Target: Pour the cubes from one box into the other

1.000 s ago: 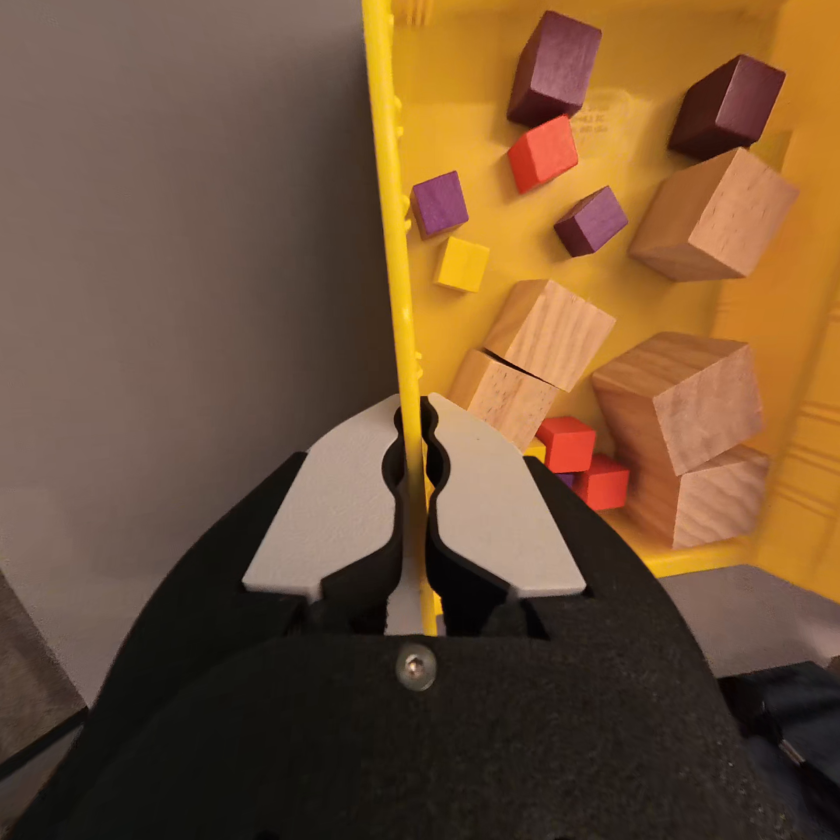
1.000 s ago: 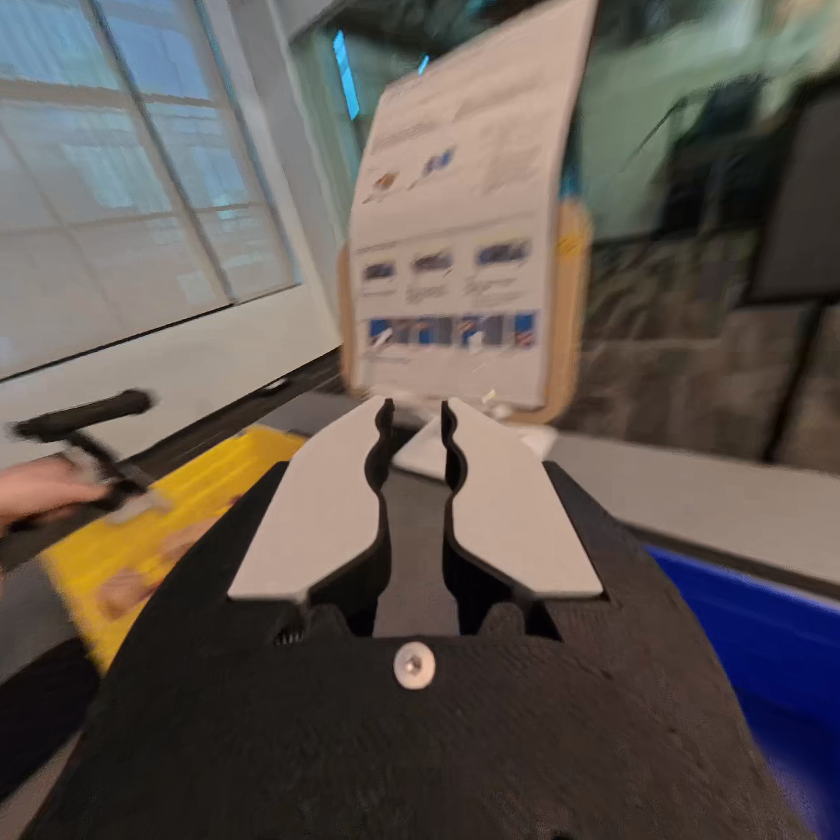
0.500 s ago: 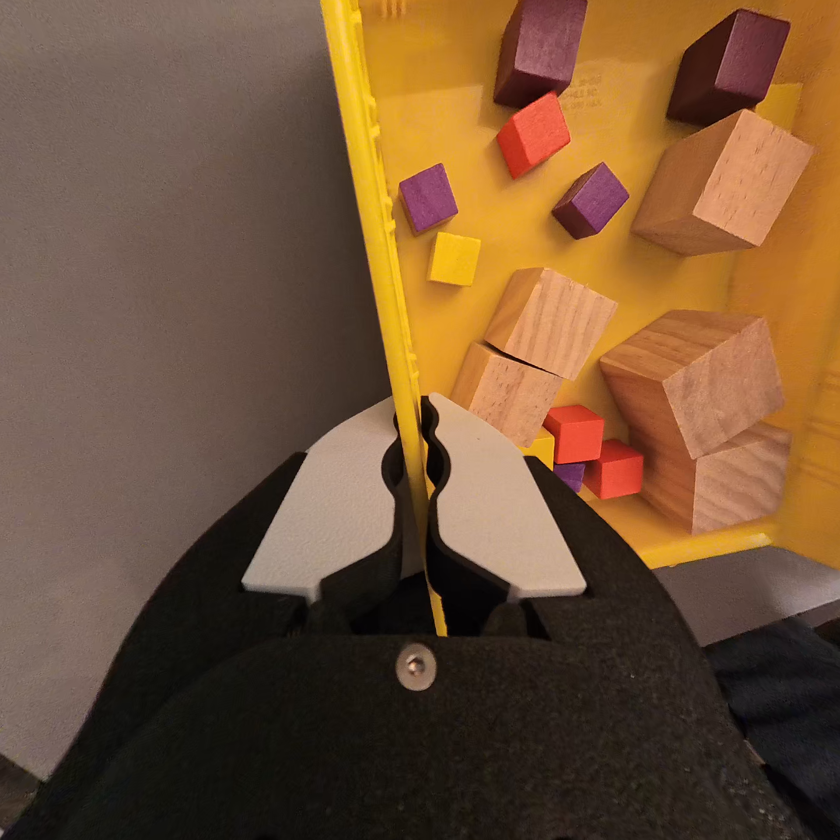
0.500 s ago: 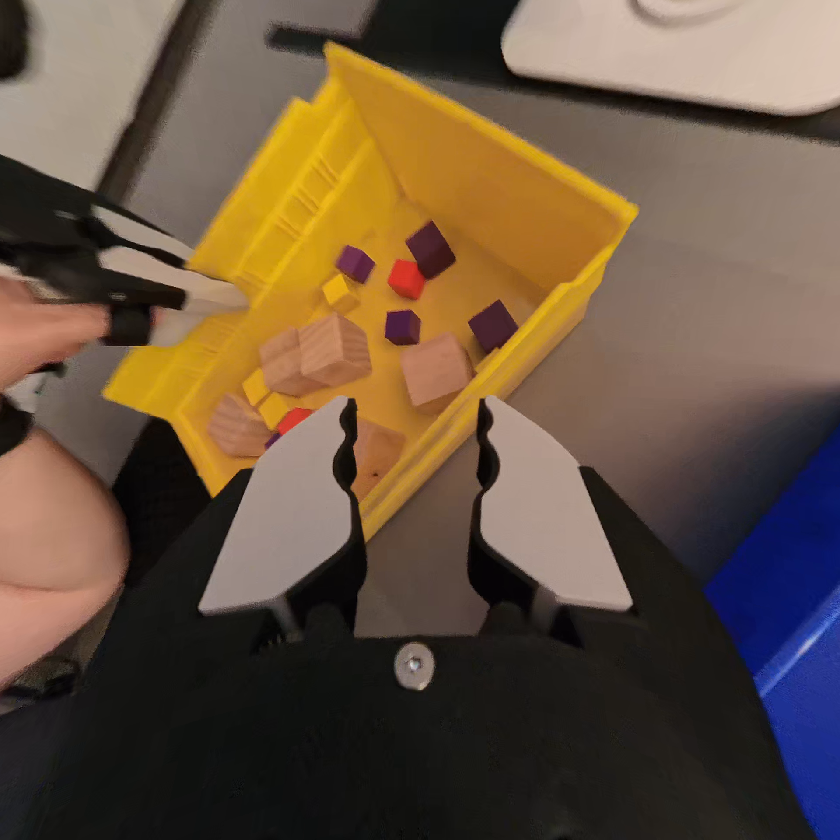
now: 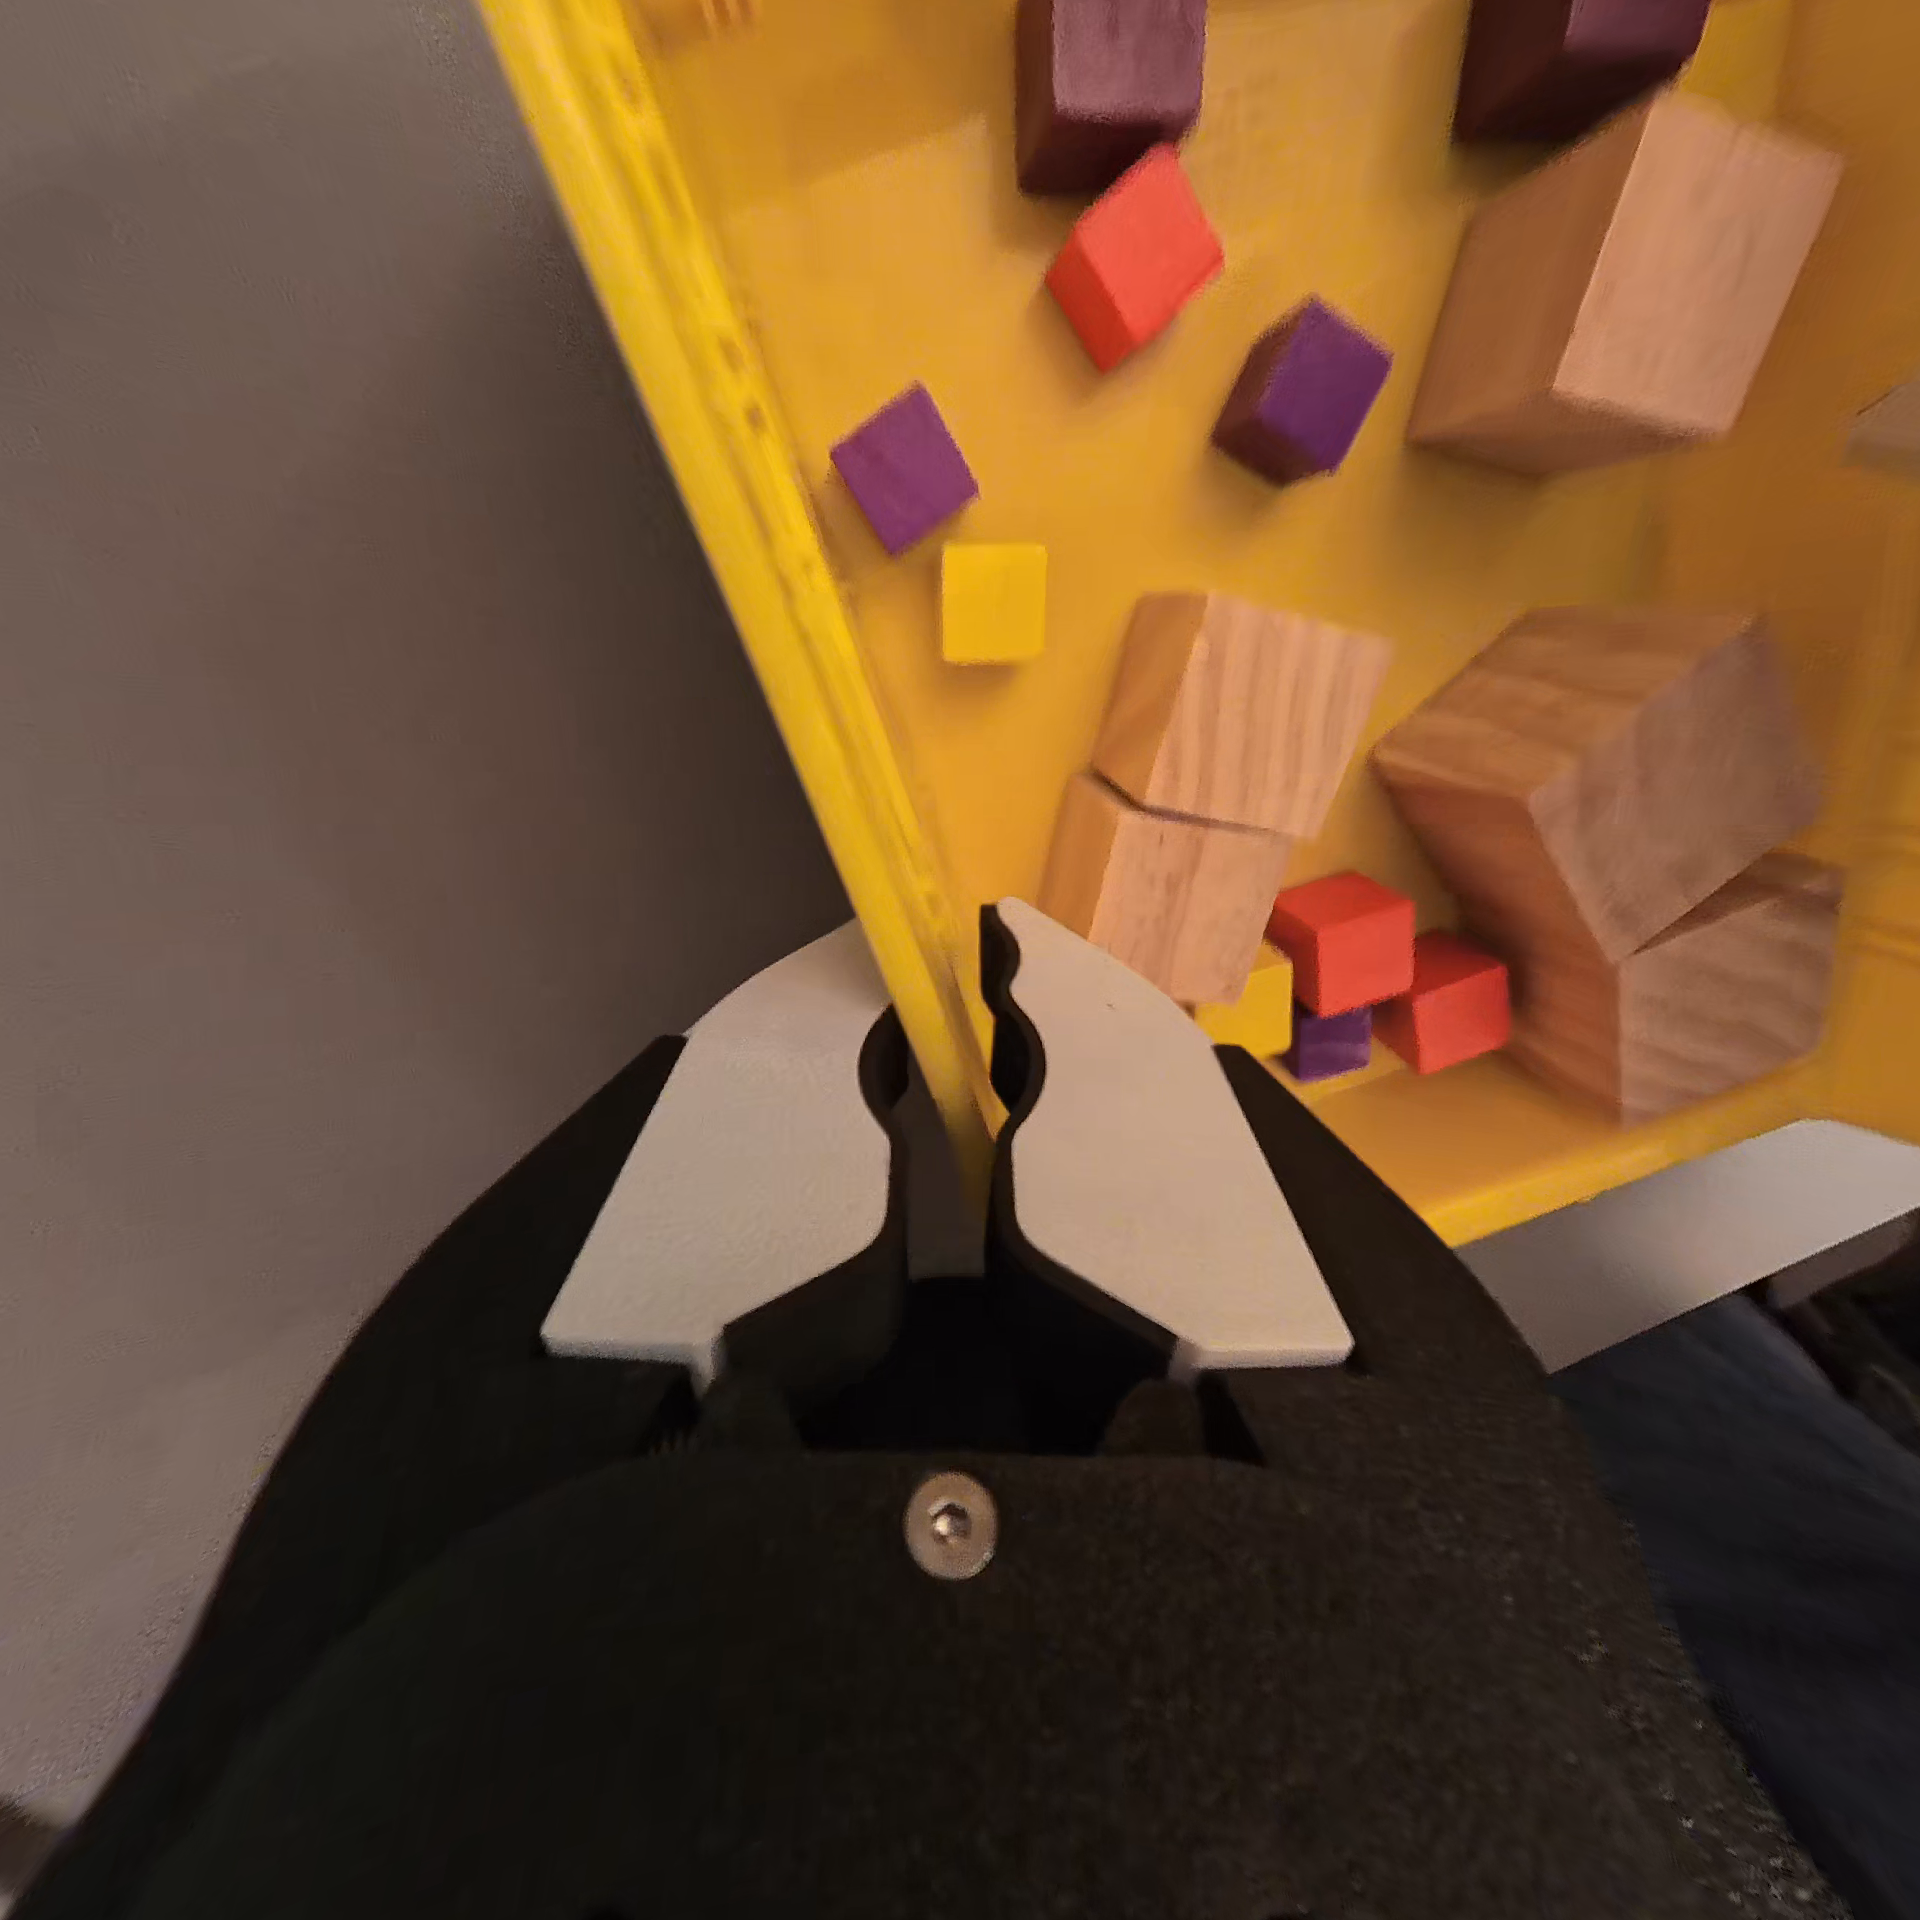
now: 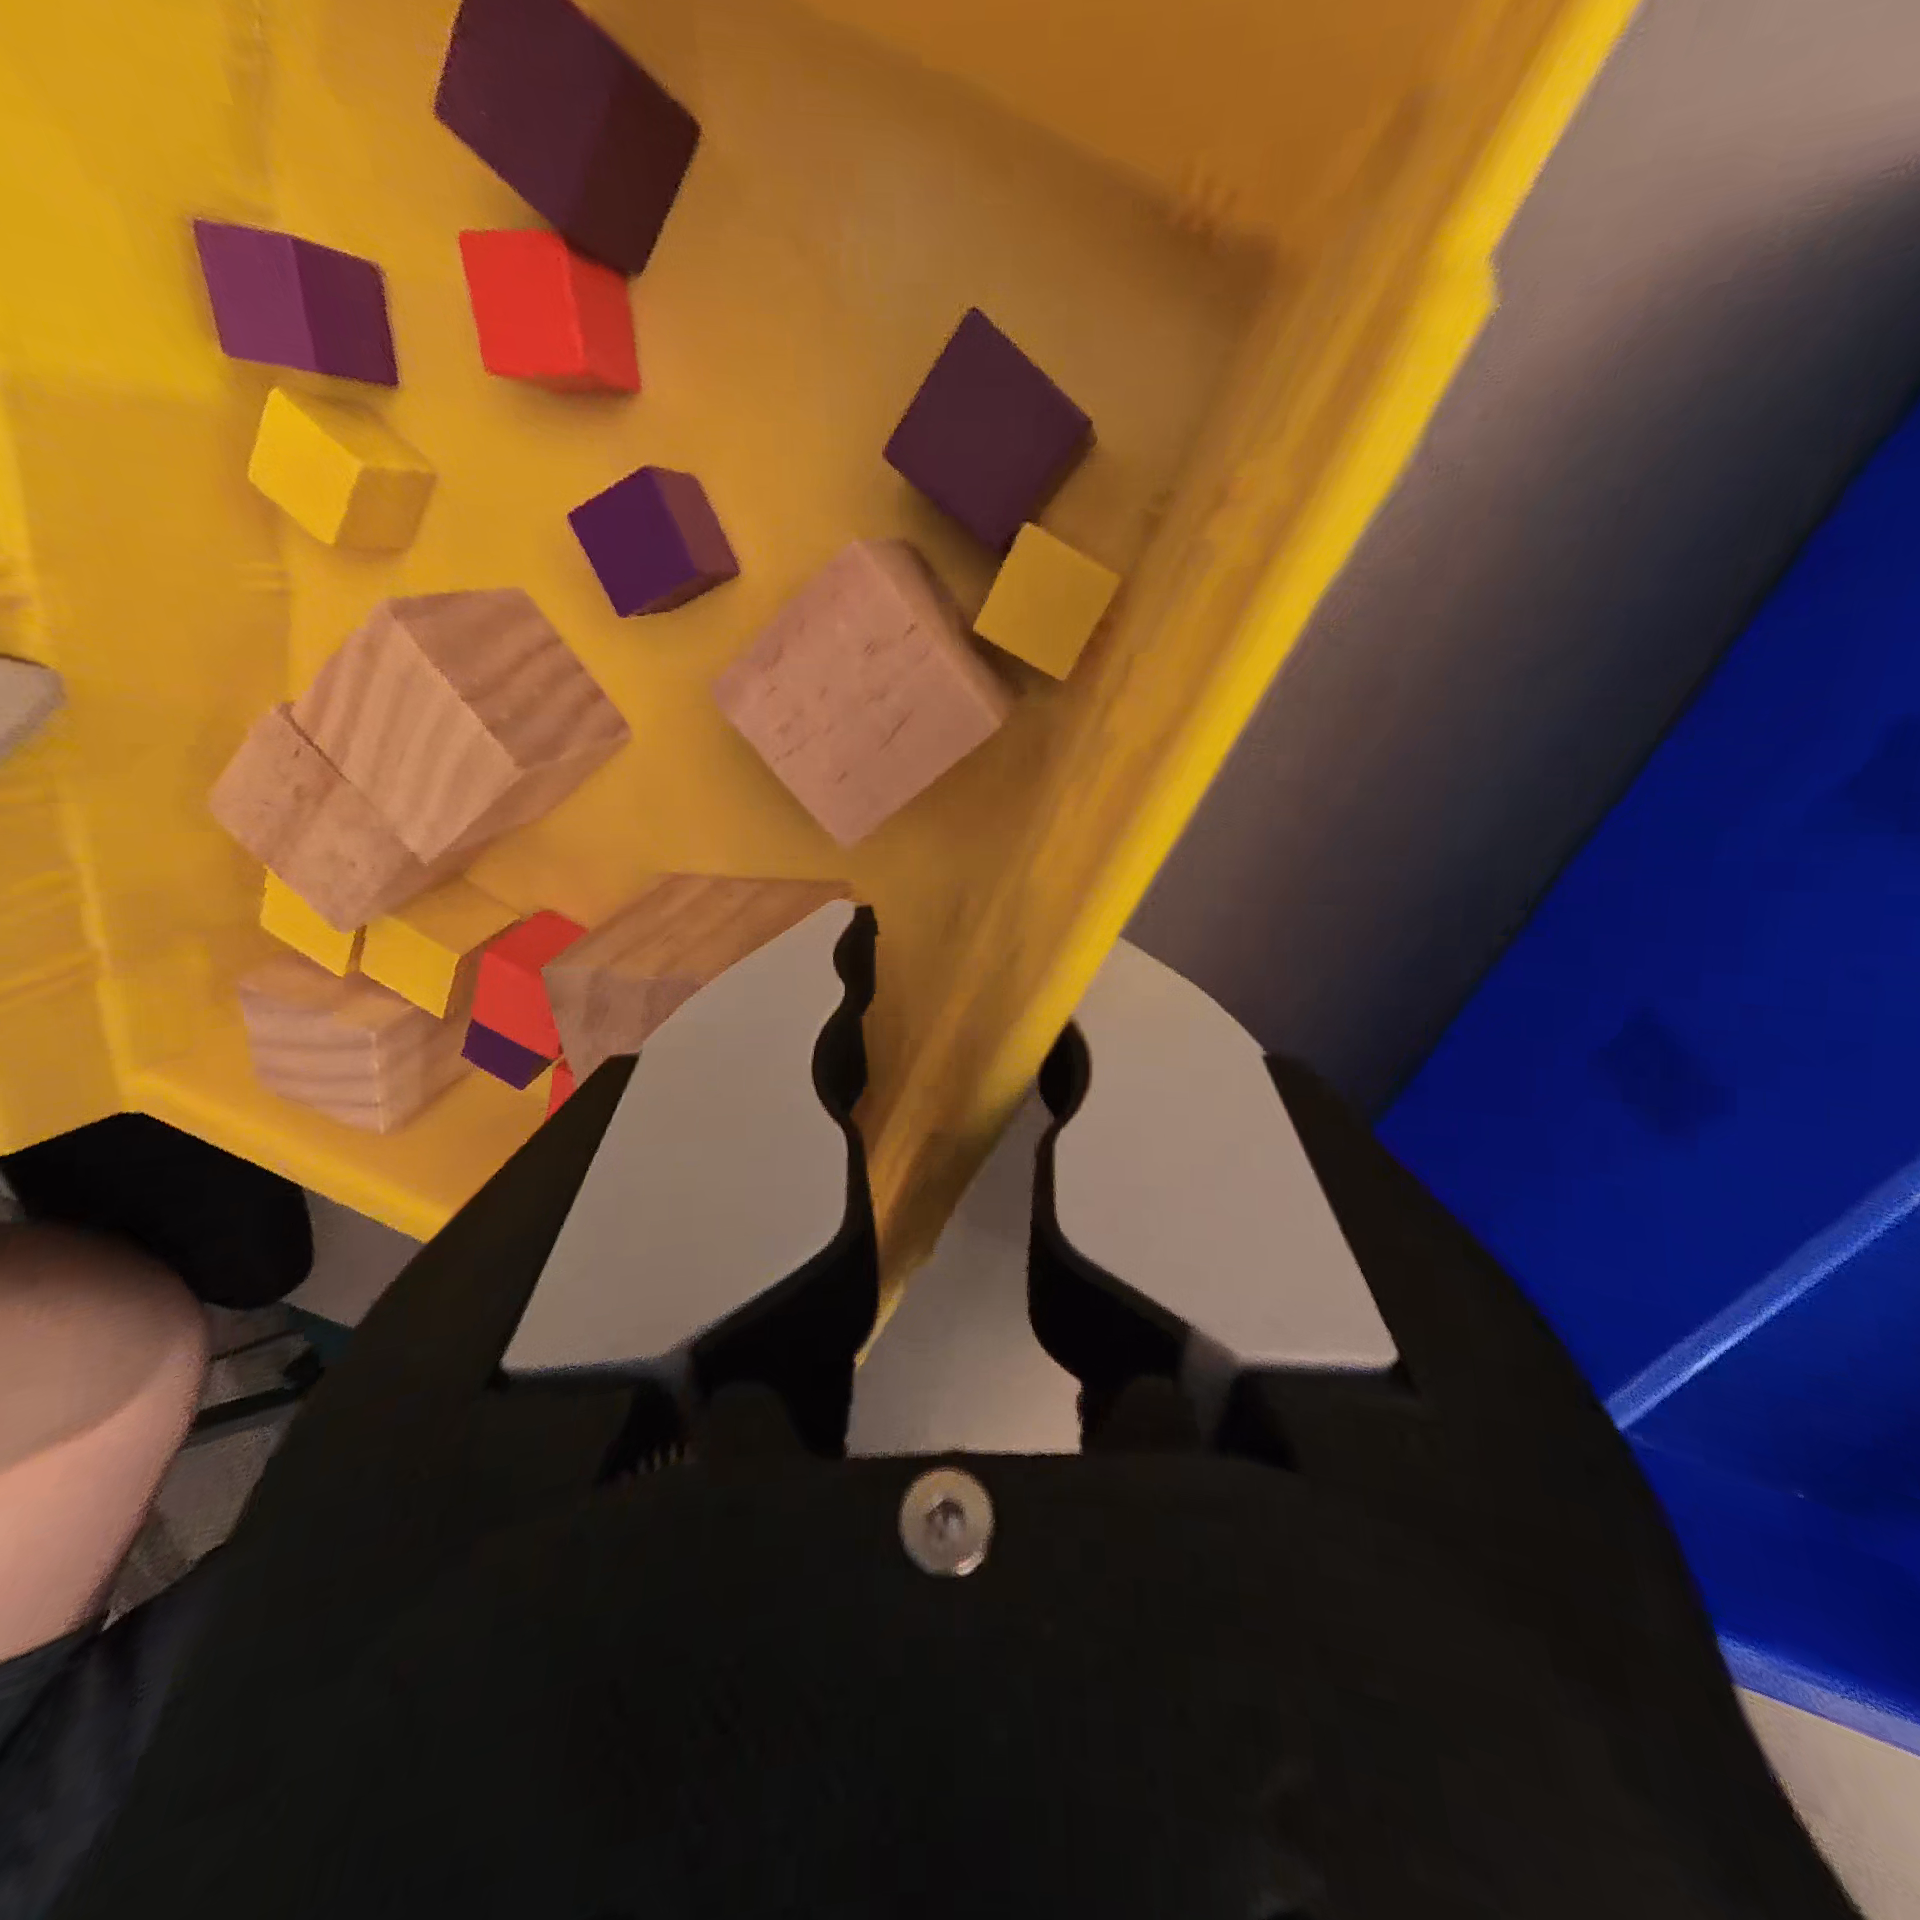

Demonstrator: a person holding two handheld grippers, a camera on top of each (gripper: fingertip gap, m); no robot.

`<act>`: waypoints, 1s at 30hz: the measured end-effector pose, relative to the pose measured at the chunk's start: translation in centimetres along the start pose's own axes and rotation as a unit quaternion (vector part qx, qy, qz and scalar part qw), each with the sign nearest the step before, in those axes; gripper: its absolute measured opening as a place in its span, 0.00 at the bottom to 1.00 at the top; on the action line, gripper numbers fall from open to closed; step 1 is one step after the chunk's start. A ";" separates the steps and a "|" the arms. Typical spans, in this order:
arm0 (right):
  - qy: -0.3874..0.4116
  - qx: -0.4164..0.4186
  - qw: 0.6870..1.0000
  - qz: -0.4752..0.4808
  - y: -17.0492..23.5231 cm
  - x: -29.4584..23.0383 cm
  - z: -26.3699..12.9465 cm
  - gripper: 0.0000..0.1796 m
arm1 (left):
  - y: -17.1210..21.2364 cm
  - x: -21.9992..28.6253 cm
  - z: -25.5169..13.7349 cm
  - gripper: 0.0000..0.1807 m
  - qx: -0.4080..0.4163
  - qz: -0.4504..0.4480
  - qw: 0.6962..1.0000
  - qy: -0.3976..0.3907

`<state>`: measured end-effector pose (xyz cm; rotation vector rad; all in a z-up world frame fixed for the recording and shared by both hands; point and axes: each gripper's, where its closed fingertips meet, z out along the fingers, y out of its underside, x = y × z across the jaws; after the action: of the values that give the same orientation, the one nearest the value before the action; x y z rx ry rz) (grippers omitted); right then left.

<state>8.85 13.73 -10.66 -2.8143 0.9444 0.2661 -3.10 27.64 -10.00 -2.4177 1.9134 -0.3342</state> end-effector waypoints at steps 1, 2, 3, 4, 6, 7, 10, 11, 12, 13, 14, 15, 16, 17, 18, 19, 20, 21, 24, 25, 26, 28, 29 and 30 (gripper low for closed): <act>0.002 -0.005 1.000 0.007 0.1 0.4 0.2 0.14 | -0.8 -0.1 0.0 0.06 0.004 -0.014 1.000 0.017; -0.001 -0.012 1.000 0.014 0.4 0.7 0.5 0.14 | -1.5 -0.2 0.0 0.07 0.000 -0.030 0.999 0.035; -0.016 -0.021 0.999 0.021 0.7 0.5 0.9 0.12 | -2.0 -0.3 0.1 0.07 -0.010 -0.040 0.998 0.046; -0.026 -0.028 0.999 0.026 0.9 0.3 1.3 0.10 | -2.5 -0.4 0.3 0.07 -0.020 -0.040 0.998 0.047; -0.028 -0.031 0.999 0.030 0.8 0.3 1.5 0.09 | -2.8 -0.8 1.2 0.06 -0.059 -0.035 0.997 0.040; -0.021 -0.037 0.999 0.027 1.0 0.3 1.5 0.09 | -2.6 -0.8 1.8 0.06 -0.086 -0.037 0.995 0.037; 0.006 -0.048 0.999 0.018 1.0 0.6 1.6 0.07 | -2.4 -1.0 2.7 0.06 -0.128 -0.022 0.991 0.015; 0.010 -0.050 0.998 0.020 0.9 0.7 1.7 0.06 | -2.5 -1.0 2.6 0.05 -0.129 -0.027 0.991 0.010; 0.008 -0.049 0.998 0.023 0.7 0.8 1.6 0.05 | -2.5 -1.0 2.6 0.05 -0.131 -0.035 0.991 0.008; 0.008 -0.050 0.998 0.022 0.5 0.9 1.6 0.04 | -2.6 -1.0 2.6 0.05 -0.133 -0.033 0.991 0.004; 0.012 -0.051 0.998 0.020 0.3 1.2 1.6 0.04 | -2.3 -0.9 2.6 0.05 -0.144 -0.024 0.989 -0.003; 0.018 -0.054 0.998 0.018 0.1 1.4 1.6 0.03 | -2.1 -0.8 2.5 0.05 -0.156 -0.020 0.988 -0.009; 0.026 -0.059 0.998 0.011 0.0 1.6 1.6 0.03 | -2.1 -0.6 2.4 0.05 -0.158 -0.029 0.987 -0.011; 0.029 -0.060 0.998 0.010 -0.3 1.7 1.6 0.03 | -2.1 -0.5 2.3 0.05 -0.161 -0.034 0.986 -0.014; 0.023 -0.060 0.998 0.011 -0.5 1.8 1.6 0.03 | -2.0 -0.5 2.1 0.05 -0.166 -0.041 0.985 -0.013; 0.013 -0.060 0.998 0.010 -0.6 1.8 1.5 0.03 | -1.9 -0.3 1.7 0.04 -0.173 -0.050 0.984 -0.010; 0.005 -0.058 0.998 0.007 -0.8 1.8 1.4 0.03 | -2.0 -0.2 1.2 0.05 -0.175 -0.055 0.983 -0.010; -0.004 -0.054 0.999 0.006 -1.1 1.7 1.0 0.03 | -2.2 -0.1 0.4 0.05 -0.175 -0.056 0.983 -0.018; -0.009 -0.043 0.999 -0.006 -2.2 1.4 -1.5 0.03 | -3.1 0.1 -2.5 0.05 -0.176 -0.060 0.982 -0.044; -0.006 -0.042 0.999 -0.011 -2.5 1.4 -2.7 0.03 | -3.6 0.4 -3.7 0.04 -0.177 -0.063 0.981 -0.047; -0.005 -0.039 0.999 -0.015 -3.0 1.4 -4.1 0.03 | -4.2 0.7 -4.9 0.05 -0.177 -0.065 0.981 -0.049; -0.006 -0.026 0.999 -0.022 -4.1 1.9 -7.4 0.03 | -6.0 1.8 -7.8 0.05 -0.164 -0.064 0.983 -0.044; -0.005 -0.014 1.000 -0.024 -4.7 2.5 -9.2 0.03 | -7.2 2.5 -9.3 0.05 -0.153 -0.059 0.986 -0.044; -0.002 0.000 1.000 -0.025 -5.3 3.1 -11.1 0.03 | -8.6 3.3 -10.7 0.05 -0.138 -0.053 0.988 -0.046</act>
<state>15.81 13.75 -0.10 -2.8313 0.8704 0.2650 3.75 27.57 2.28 -2.6577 1.9080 0.0437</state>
